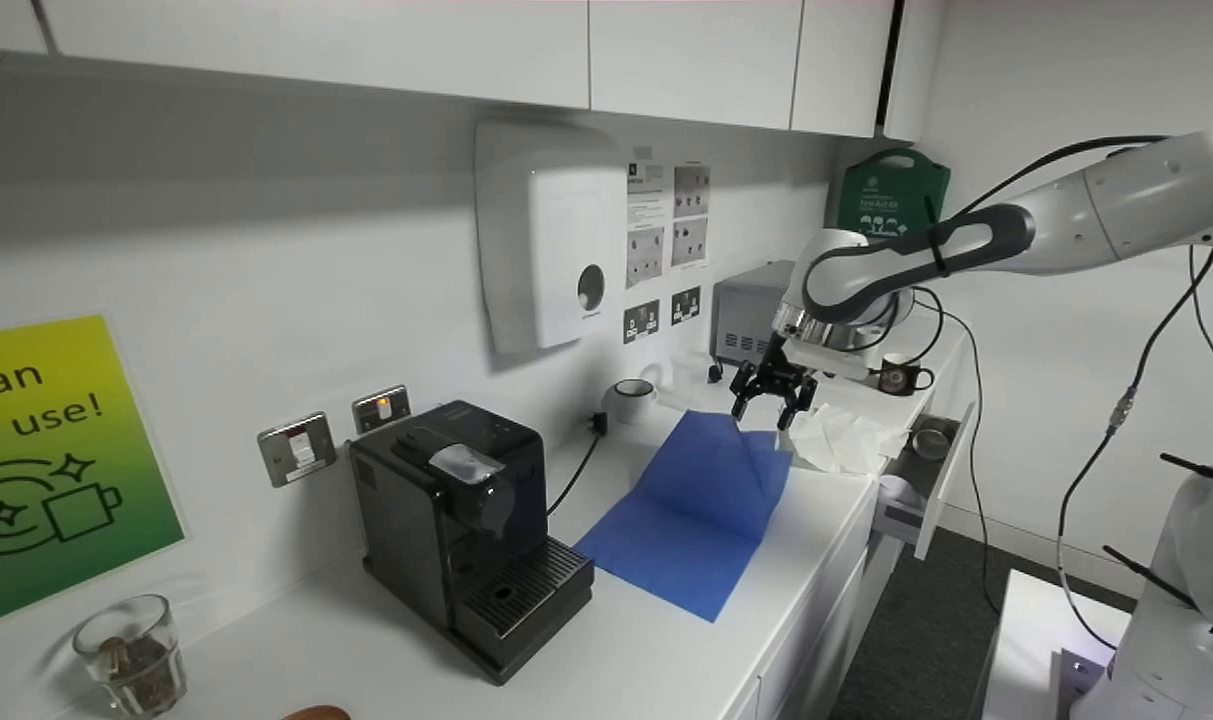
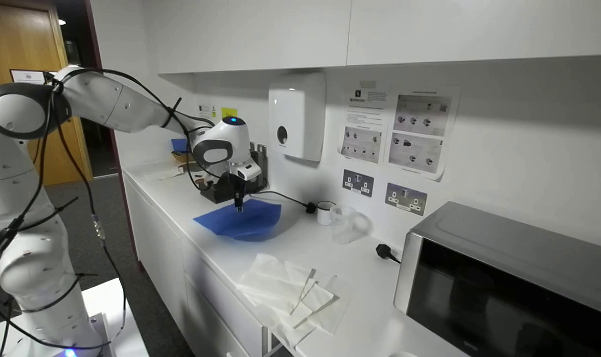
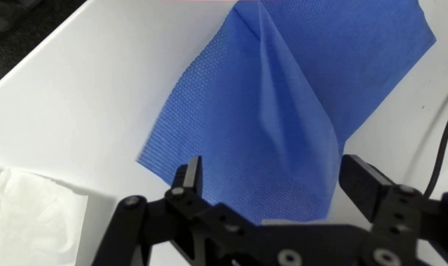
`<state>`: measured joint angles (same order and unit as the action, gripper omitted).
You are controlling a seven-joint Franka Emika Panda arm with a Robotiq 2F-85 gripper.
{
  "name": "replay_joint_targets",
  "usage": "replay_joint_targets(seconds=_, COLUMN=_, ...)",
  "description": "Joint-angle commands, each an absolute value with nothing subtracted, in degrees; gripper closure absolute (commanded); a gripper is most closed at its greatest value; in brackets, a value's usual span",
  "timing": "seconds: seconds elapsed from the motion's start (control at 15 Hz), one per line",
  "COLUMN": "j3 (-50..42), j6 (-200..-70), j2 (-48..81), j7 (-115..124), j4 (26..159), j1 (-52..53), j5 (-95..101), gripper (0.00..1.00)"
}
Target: Unfold the blue placemat, place the white napkins on the mat then fold the mat in half
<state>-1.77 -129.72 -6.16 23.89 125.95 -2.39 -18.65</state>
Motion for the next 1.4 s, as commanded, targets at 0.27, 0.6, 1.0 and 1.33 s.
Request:
replay_joint_targets(seconds=0.27, j3=-0.1, j6=-135.8, j2=-18.9, j7=30.6, j4=136.0, j1=-4.8, j5=-11.5, gripper=0.00)
replay_joint_targets(seconds=0.6, j3=4.2, j6=-133.5, j2=-19.0, j7=41.2, j4=136.8, j1=-8.0, j5=4.0, gripper=0.00)
replay_joint_targets(seconds=1.0, j3=4.8, j6=-125.2, j2=-16.3, j7=41.0, j4=135.6, j1=-7.5, j5=16.5, gripper=0.00)
replay_joint_targets(seconds=1.33, j3=2.8, j6=-122.2, j2=-13.5, j7=26.6, j4=135.3, j1=-6.1, j5=17.6, gripper=0.00)
